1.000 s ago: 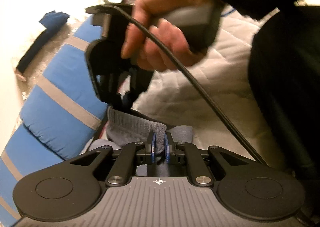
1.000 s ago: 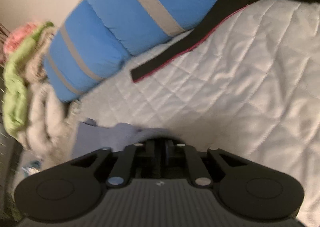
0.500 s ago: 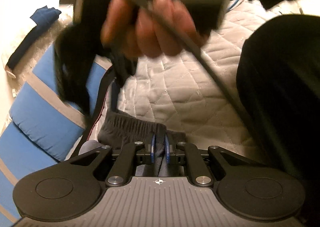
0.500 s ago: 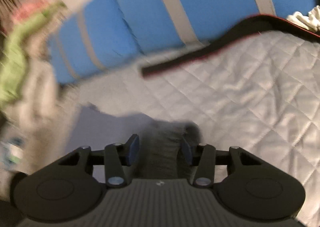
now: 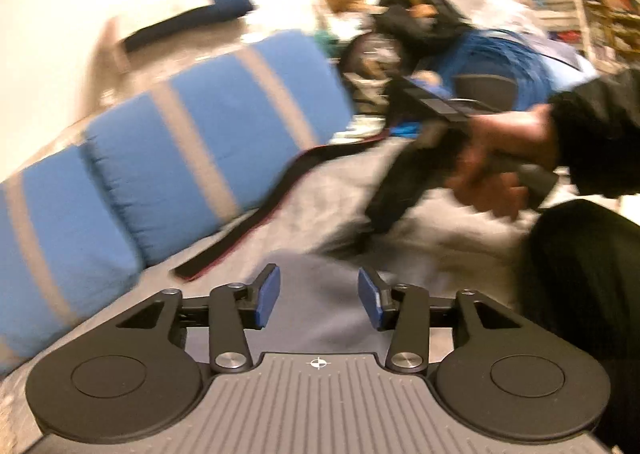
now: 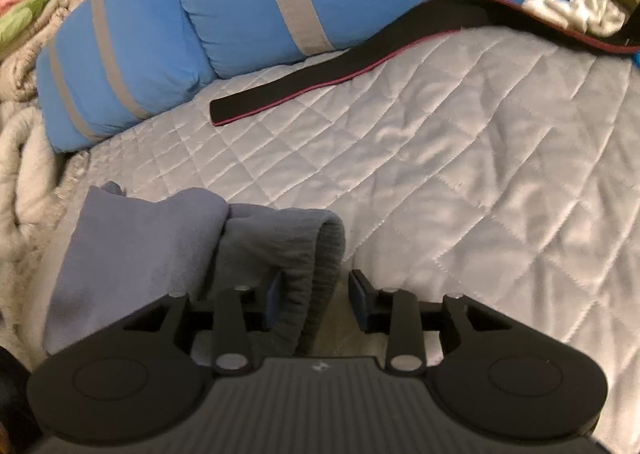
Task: Fold clothes
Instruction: 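Move the right tool to the pants edge and close on it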
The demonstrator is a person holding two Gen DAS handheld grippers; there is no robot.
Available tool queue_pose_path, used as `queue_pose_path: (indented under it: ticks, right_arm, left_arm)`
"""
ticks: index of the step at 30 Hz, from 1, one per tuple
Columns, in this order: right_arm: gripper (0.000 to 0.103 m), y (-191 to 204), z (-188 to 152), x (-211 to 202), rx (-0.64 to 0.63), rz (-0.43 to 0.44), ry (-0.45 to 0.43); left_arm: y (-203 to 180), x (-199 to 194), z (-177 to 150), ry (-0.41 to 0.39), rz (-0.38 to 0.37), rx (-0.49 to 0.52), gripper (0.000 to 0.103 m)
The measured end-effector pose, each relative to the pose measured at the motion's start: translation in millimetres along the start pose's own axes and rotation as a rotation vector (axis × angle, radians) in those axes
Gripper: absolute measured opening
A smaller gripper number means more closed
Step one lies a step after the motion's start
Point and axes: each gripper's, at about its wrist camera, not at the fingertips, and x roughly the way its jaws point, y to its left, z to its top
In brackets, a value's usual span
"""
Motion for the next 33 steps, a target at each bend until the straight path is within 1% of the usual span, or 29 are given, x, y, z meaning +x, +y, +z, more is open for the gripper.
queue_pose_path:
  ticks: [3,5,6,8,10,11,13,15,17,19,20,22,23,25,27,28,29,30,33]
  right_arm:
    - [0.053,19,-1,-20,-0.073,-0.087,-0.064]
    - [0.053,30,-4,-35,-0.109,-0.067,-0.09]
    - [0.053,34,-7,-39,-0.114,-0.039,-0.076]
    - [0.052,41,-15,-43,-0.127,0.014,-0.013]
    - [0.052,48,-23,-41,-0.159,0.029,0.071]
    - [0.052,51,-28,-39,-0.179,0.028,0.114]
    - [0.051,57,-38,-35,-0.236,-0.009,0.176]
    - [0.052,60,-46,-32,-0.293,-0.063,0.214]
    - [0.052,59,-52,-28,-0.3,-0.078,0.243]
    - [0.053,60,-56,-28,-0.314,-0.089,0.24]
    - [0.052,61,-56,-30,-0.317,-0.096,0.235]
    - [0.054,63,-51,-36,-0.315,-0.111,0.219]
    - [0.054,65,-48,-40,-0.313,-0.12,0.202]
    - [0.056,68,-40,-52,-0.306,-0.132,0.141]
    - [0.057,69,-32,-63,-0.283,-0.118,0.065]
    - [0.057,69,-28,-67,-0.259,-0.093,0.031]
    - [0.062,67,-23,-68,-0.225,-0.051,-0.001]
    - [0.063,64,-18,-66,-0.181,0.001,-0.013]
    - [0.064,47,-6,-54,-0.018,0.183,-0.001]
  left_arm:
    - [44,1,-6,0.027,0.072,-0.057,0.045]
    - [68,1,-10,0.035,0.105,-0.1,0.045]
    - [80,1,-13,0.037,0.118,-0.123,0.045]
    - [103,1,-17,0.041,0.145,-0.168,0.045]
    - [118,4,-25,0.043,0.156,-0.21,0.045]
    - [125,7,-29,0.044,0.159,-0.23,0.045]
    - [134,12,-37,0.045,0.161,-0.261,0.045]
    - [140,17,-45,0.046,0.161,-0.289,0.045]
    - [147,19,-53,0.053,0.16,-0.326,0.045]
    - [159,20,-61,0.074,0.161,-0.385,0.045]
    - [165,21,-63,0.087,0.166,-0.417,0.045]
    - [177,22,-67,0.112,0.178,-0.474,0.045]
    - [181,23,-68,0.12,0.187,-0.496,0.045]
    - [189,24,-70,0.132,0.197,-0.535,0.045]
    - [195,24,-70,0.138,0.2,-0.562,0.045]
    - [195,25,-70,0.14,0.197,-0.564,0.045]
    - [195,26,-70,0.142,0.194,-0.562,0.045]
    - [195,27,-70,0.144,0.191,-0.561,0.045]
    - [194,28,-70,0.15,0.182,-0.555,0.045]
